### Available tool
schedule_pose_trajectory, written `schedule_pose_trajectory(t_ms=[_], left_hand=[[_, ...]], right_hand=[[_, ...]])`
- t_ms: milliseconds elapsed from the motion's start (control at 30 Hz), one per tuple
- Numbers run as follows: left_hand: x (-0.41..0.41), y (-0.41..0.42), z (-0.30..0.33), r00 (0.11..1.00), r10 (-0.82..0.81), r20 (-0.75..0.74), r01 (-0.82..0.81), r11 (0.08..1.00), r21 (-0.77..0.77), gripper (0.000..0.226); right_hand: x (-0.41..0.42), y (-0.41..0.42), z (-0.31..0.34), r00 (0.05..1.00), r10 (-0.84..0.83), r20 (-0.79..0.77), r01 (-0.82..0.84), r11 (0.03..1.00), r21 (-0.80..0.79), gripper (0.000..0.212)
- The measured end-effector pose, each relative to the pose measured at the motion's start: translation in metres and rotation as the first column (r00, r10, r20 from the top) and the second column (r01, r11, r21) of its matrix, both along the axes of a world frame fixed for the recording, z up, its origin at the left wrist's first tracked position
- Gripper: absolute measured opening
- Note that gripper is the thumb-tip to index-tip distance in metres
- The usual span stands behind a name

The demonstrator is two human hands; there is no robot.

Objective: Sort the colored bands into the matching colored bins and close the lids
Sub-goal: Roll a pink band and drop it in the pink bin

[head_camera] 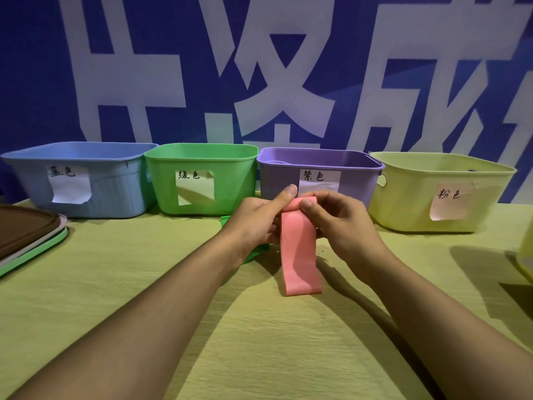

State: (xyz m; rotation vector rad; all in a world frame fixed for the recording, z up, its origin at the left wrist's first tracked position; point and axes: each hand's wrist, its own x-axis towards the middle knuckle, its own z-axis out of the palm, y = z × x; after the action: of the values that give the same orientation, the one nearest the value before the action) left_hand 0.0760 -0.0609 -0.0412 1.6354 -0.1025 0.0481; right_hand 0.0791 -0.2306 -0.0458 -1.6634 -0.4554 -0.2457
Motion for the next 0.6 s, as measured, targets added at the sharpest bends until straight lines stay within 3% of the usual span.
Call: schedule_pose_trajectory(t_ms=[200, 400, 600], left_hand=[[0.0019, 0.0012, -0.0004, 1.000, -0.002, 0.010, 0.002, 1.000, 0.000, 0.057], [0.0005, -0.0008, 0.0001, 0.999, -0.017, 0.037, 0.018, 0.999, -0.048, 0.044], [0.0018, 0.0000, -0.0003, 0.998, -0.031, 0.054, 0.034, 0.997, -0.064, 0.042]], right_hand=[[-0.0005, -0.0004, 0.0013, 1.000, -0.001, 0.017, 0.001, 1.000, 0.004, 0.014], [-0.0023, -0.0001, 0.0008, 0.998, -0.005, -0.062, 0.007, 1.000, 0.027, 0.017], [-0.0081, -0.0002, 0.0053, 0.969, -0.057, -0.242, 0.047, 0.998, -0.048, 0.056]])
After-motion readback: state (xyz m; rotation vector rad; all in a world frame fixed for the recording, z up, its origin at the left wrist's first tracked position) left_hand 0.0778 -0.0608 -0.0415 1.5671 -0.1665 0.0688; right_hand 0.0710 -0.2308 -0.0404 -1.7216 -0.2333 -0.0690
